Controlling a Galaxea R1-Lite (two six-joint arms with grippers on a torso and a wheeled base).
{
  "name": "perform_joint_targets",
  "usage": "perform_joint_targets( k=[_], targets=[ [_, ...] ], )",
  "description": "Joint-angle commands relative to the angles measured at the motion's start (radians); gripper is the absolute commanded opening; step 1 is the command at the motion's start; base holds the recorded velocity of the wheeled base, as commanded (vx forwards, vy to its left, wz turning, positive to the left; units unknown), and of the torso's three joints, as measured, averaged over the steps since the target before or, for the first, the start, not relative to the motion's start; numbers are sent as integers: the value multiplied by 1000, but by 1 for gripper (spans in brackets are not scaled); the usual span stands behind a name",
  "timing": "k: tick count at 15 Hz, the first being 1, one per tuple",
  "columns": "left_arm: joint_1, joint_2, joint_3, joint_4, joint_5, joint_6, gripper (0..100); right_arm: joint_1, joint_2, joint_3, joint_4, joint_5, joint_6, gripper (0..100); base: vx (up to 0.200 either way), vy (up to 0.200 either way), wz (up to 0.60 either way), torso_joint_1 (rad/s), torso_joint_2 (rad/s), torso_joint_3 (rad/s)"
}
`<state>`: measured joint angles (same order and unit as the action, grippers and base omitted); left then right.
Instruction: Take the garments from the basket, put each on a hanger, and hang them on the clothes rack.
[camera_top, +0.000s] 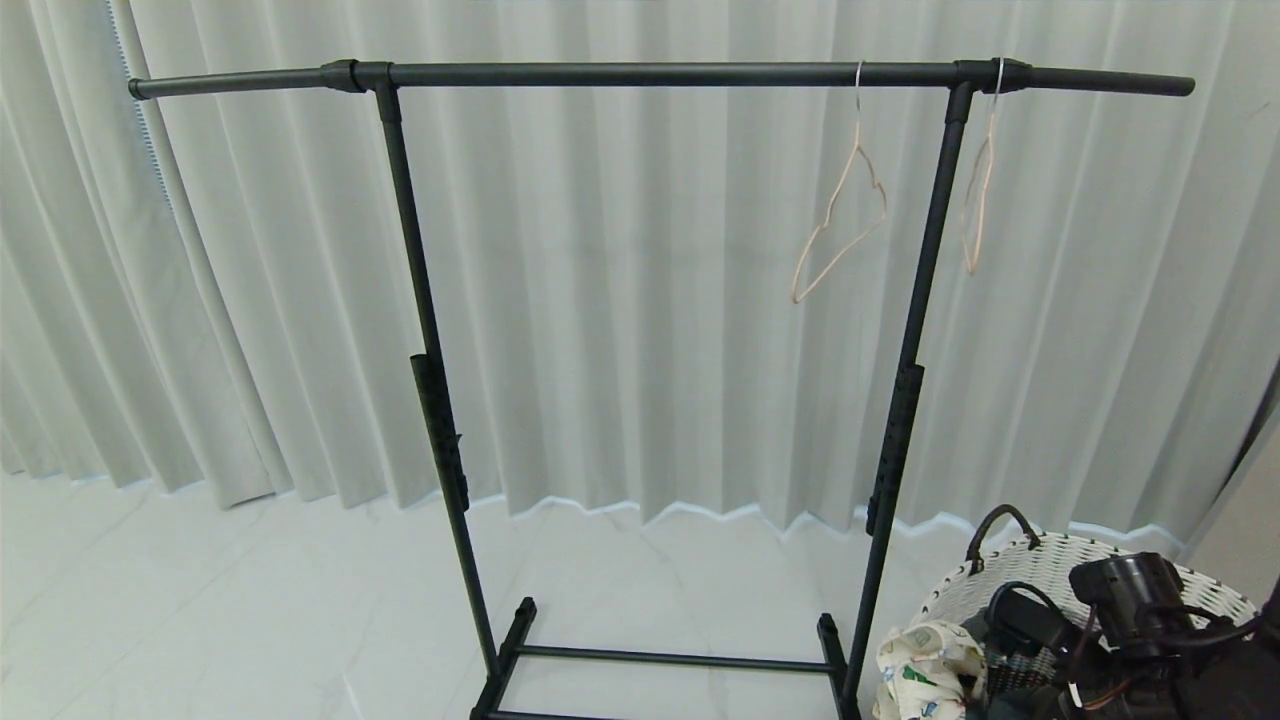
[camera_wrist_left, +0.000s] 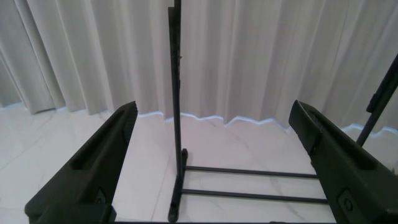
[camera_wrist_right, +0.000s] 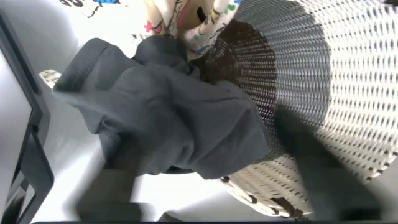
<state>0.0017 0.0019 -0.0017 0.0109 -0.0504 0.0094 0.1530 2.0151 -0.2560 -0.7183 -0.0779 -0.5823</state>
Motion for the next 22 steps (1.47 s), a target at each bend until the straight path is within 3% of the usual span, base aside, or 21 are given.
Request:
perform_joint_targets(
  k=[1, 7, 8, 10, 13, 14, 15, 19, 22],
  targets=[
    [0, 0, 0, 0, 0, 0, 100, 3, -42, 18, -1, -16, -1, 0, 0, 0, 0, 0, 0, 0],
    [0, 0, 0, 0, 0, 0, 100, 3, -291, 98, 16, -37, -5, 0, 0, 0, 0, 0, 0, 0],
    [0, 0, 0, 0, 0, 0, 100, 3, -345, 95, 42, -62, -7, 0, 0, 0, 0, 0, 0, 0],
    [0, 0, 0, 0, 0, 0, 100, 2, -521, 47, 212, -91, -8, 0, 0, 0, 0, 0, 0, 0],
    [0, 0, 0, 0, 0, 0, 100, -32, -745, -186, 611, -91, -5, 0, 0, 0, 0, 0, 0, 0],
    [0, 0, 0, 0, 0, 0, 100, -44, -848, -378, 912, -86, -2, 0, 0, 0, 0, 0, 0, 0],
    [0, 0, 0, 0, 0, 0, 100, -47, -903, -488, 1071, -86, -1, 0, 0, 0, 0, 0, 0, 0],
    [0, 0, 0, 0, 0, 1, 100, -67, -1003, -760, 1361, -91, 15, 0, 0, 0, 0, 0, 0, 0],
    [-2, 0, 0, 1, 0, 1, 100, -70, -1035, -891, 1511, -91, 15, 0, 0, 0, 0, 0, 0, 0]
  ],
)
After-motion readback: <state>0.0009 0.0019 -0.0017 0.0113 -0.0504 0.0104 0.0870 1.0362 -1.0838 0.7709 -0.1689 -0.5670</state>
